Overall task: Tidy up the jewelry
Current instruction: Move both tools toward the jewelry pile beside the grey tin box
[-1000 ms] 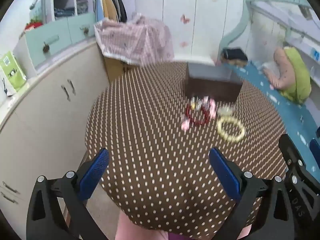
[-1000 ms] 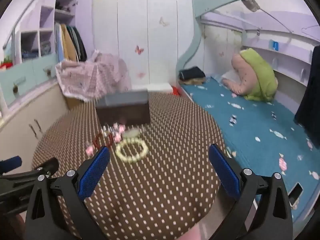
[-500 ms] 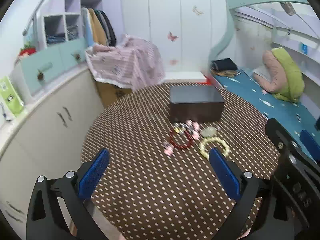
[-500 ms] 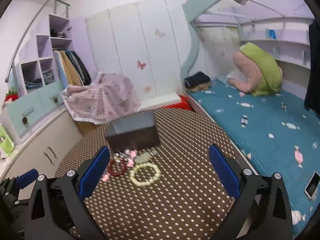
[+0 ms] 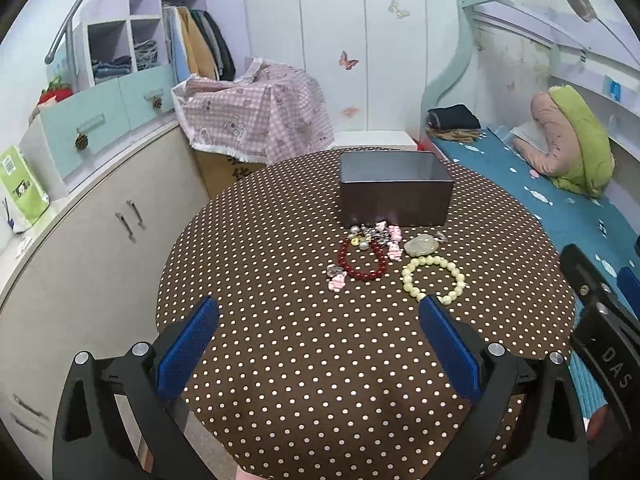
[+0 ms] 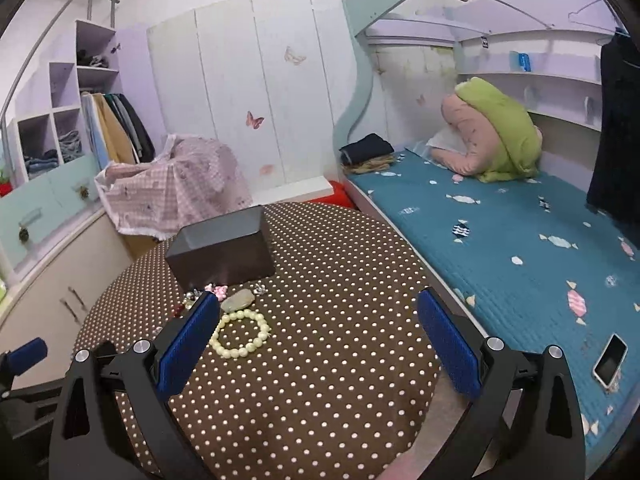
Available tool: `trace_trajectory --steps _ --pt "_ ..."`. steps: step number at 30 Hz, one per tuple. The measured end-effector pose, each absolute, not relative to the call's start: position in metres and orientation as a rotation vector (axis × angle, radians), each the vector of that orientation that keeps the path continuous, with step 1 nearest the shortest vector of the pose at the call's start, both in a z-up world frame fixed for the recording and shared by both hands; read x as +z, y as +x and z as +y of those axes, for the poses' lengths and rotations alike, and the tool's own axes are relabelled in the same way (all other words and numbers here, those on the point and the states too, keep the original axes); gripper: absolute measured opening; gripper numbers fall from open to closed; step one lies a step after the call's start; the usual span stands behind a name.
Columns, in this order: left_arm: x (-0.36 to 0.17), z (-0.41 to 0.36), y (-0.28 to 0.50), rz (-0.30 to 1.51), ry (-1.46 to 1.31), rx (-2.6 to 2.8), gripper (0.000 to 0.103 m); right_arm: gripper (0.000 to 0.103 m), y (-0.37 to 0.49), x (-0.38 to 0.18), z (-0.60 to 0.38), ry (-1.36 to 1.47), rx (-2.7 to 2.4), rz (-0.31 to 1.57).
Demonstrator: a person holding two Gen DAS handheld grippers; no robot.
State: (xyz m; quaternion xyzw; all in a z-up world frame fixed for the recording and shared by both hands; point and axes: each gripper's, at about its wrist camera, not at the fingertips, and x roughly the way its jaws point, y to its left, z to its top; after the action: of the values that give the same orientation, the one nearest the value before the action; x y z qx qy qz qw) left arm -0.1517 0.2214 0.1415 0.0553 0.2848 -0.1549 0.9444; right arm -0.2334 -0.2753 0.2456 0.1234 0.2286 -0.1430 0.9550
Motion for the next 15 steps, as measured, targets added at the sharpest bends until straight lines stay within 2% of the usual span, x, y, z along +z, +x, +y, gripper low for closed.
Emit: trace_trajectory --steps 1,3,6,8,10,11,13,14,15 --pt "0.139 0.249 -0.169 0.58 0.109 -0.313 0.096 0.096 -0.233 0.244 -0.277 0.251 -0.288 0.465" --pt "0.129 0.247 -0.198 0.581 0.111 -0.288 0.096 0.096 -0.232 0.241 -0.275 0.241 -0.282 0.467" --pt "0.129 0.289 -0.244 0.578 0.095 -0.287 0.096 0.096 -0.23 0.238 -0.271 0.23 -0.273 0.473" --pt "0.141 0.275 -0.227 0.588 0.099 -0.271 0.096 0.096 -0.229 0.238 -0.267 0.217 -0.265 0.472" --pt "0.147 0.306 -0.255 0.588 0.09 -0.272 0.096 0.096 -0.229 0.238 -0.261 0.2 -0.253 0.473" --pt "0.164 0.281 -0.246 0.598 0.093 -0.255 0.096 0.096 -0.228 0.238 -0.26 0.196 -0.249 0.473" --pt "0.161 0.31 -0.282 0.593 0.085 -0.26 0.096 0.096 -0.227 0.237 -0.255 0.181 -0.242 0.475" --pt "0.174 0.273 -0.283 0.599 0.087 -0.235 0.096 0.096 -0.227 0.236 -0.253 0.177 -0.24 0.476" --pt "0.173 0.294 -0.306 0.594 0.087 -0.235 0.096 0.096 -0.227 0.236 -0.251 0.172 -0.242 0.476"
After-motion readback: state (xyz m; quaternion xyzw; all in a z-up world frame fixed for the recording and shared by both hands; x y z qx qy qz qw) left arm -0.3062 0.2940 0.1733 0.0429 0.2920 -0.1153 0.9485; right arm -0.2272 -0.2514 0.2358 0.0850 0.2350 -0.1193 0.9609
